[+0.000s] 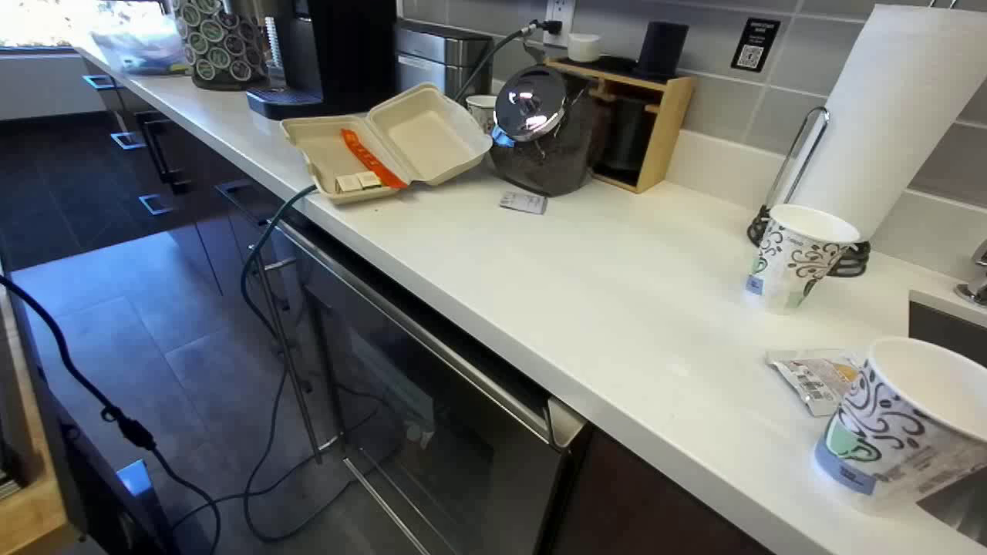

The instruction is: Shift the cubes to the counter

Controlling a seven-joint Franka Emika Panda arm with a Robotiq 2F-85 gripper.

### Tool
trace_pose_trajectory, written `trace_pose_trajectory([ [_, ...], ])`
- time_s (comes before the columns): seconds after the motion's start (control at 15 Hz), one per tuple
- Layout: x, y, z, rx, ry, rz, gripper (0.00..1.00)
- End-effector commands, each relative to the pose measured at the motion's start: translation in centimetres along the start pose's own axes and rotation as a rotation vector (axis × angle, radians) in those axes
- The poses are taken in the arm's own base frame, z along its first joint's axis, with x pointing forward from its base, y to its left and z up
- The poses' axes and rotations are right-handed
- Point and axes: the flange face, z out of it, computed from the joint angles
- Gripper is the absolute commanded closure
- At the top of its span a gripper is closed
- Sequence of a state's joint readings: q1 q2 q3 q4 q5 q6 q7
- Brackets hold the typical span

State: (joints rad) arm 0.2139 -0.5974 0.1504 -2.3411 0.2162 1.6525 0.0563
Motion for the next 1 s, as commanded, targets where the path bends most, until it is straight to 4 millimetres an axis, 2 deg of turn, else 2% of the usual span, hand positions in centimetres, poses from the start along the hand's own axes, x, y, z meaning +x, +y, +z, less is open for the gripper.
trace_pose_trajectory([
  [0.0,0.0,0.0,-0.1,0.000,-0.001,0.000,0.00],
  [0.2,0.0,0.0,-0.1,0.000,-0.001,0.000,0.00],
  [0.27,-0.3,0.8,-0.2,-0.008,0.016,0.038,0.00],
  [0.53,-2.1,6.4,-1.1,-0.010,0.106,0.243,0.00],
  [0.73,-3.0,11.7,-0.5,-0.122,0.054,0.330,0.00],
  [0.93,-2.7,16.8,0.7,-0.278,-0.022,0.410,0.00],
])
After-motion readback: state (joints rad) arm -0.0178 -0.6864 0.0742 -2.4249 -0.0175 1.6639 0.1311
